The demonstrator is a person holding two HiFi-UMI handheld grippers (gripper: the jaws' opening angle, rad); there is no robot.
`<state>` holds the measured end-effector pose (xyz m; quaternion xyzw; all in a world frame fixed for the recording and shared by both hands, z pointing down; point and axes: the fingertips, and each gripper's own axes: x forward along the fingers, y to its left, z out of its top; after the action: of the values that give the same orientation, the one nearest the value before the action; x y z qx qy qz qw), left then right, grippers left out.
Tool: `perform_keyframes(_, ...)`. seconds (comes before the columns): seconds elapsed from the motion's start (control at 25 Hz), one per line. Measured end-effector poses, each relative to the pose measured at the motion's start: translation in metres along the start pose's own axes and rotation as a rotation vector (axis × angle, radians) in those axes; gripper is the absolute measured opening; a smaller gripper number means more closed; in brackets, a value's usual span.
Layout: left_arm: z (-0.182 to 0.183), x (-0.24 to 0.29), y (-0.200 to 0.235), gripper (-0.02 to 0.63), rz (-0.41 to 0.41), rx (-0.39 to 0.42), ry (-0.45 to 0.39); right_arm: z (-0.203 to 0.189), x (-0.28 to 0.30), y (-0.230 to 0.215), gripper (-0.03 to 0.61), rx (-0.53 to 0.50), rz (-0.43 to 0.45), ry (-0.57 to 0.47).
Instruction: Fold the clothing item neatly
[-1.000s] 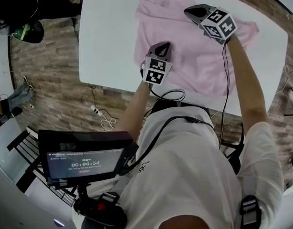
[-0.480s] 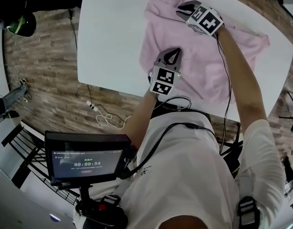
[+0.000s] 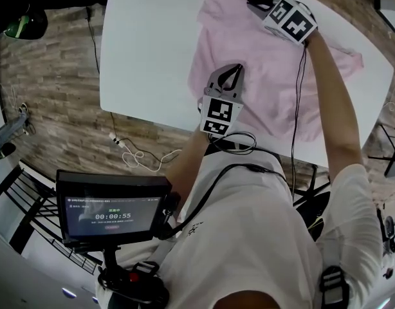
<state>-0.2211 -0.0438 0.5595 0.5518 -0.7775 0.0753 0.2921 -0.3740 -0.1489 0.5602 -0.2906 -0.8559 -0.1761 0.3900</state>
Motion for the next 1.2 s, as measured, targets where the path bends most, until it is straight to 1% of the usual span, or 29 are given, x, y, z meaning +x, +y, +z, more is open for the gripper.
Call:
perform_keyframes(0.04,-0.001,-0.002,0.0,0.005,0.006,-0.001,0.004,0.001,-0.002,-0.011,0.018,-0.014,-0.034,0.004)
perform_keyframes(0.12,-0.012,-0.002,0.001,0.005,0.005,-0.023,0.043,-0.003,0.002,-0.034,0.018,-0.037,-0.098,0.027)
perform_keyframes(0.16,-0.021,-0.001,0.005,0.005,0.005,-0.038,0.069,-0.008,0.008,-0.043,0.018,-0.041,-0.115,0.044)
perform_keyframes(0.24,-0.038,-0.001,0.014,0.005,0.007,-0.063,0.12,-0.019,0.019,-0.053,0.021,-0.028,-0.12,0.072)
perform_keyframes(0.28,-0.045,-0.001,0.016,0.005,0.006,-0.071,0.14,-0.025,0.02,-0.055,0.027,-0.01,-0.113,0.073)
perform_keyframes(0.36,-0.055,-0.001,0.013,0.005,0.002,-0.076,0.165,-0.04,0.001,-0.052,0.064,0.057,-0.091,0.033)
perform_keyframes(0.44,-0.06,0.0,0.006,0.005,0.002,-0.074,0.174,-0.061,-0.038,-0.045,0.064,0.164,-0.048,-0.034)
perform_keyframes(0.52,-0.062,-0.001,0.005,0.005,0.006,-0.075,0.186,-0.091,-0.081,-0.034,0.064,0.261,0.015,-0.064)
perform_keyframes(0.6,-0.063,-0.006,0.009,0.005,0.009,-0.072,0.209,-0.128,-0.119,-0.018,0.064,0.312,0.056,-0.029)
perform_keyframes(0.68,-0.066,-0.013,0.016,0.005,0.013,-0.063,0.232,-0.164,-0.144,-0.005,0.064,0.331,0.052,0.03)
perform_keyframes(0.8,-0.072,-0.022,0.027,0.005,0.022,-0.058,0.253,-0.201,-0.154,0.003,0.064,0.359,0.016,0.092)
perform_keyframes(0.88,-0.076,-0.027,0.034,0.005,0.038,-0.079,0.266,-0.218,-0.149,0.001,0.064,0.362,-0.012,0.128)
perform_keyframes(0.92,-0.079,-0.03,0.038,0.005,0.048,-0.1,0.271,-0.225,-0.144,-0.005,0.064,0.36,-0.047,0.144)
perform_keyframes(0.96,-0.083,-0.034,0.042,0.005,0.059,-0.124,0.275,-0.233,-0.141,-0.014,0.064,0.35,-0.109,0.161)
perform_keyframes(1.04,-0.086,-0.042,0.05,0.005,0.09,-0.159,0.275,-0.244,-0.14,-0.036,0.063,0.319,-0.263,0.175)
perform_keyframes(1.08,-0.084,-0.047,0.056,0.005,0.111,-0.16,0.264,-0.241,-0.144,-0.04,0.063,0.329,-0.31,0.146)
perform_keyframes(1.12,-0.079,-0.054,0.063,0.005,0.136,-0.147,0.244,-0.232,-0.153,-0.037,0.063,0.369,-0.326,0.086)
perform_keyframes(1.16,-0.073,-0.062,0.069,0.005,0.16,-0.126,0.221,-0.22,-0.165,-0.026,0.063,0.429,-0.312,0.006)
perform_keyframes(1.2,-0.069,-0.072,0.072,0.005,0.175,-0.105,0.2,-0.21,-0.18,-0.008,0.063,0.49,-0.277,-0.075)
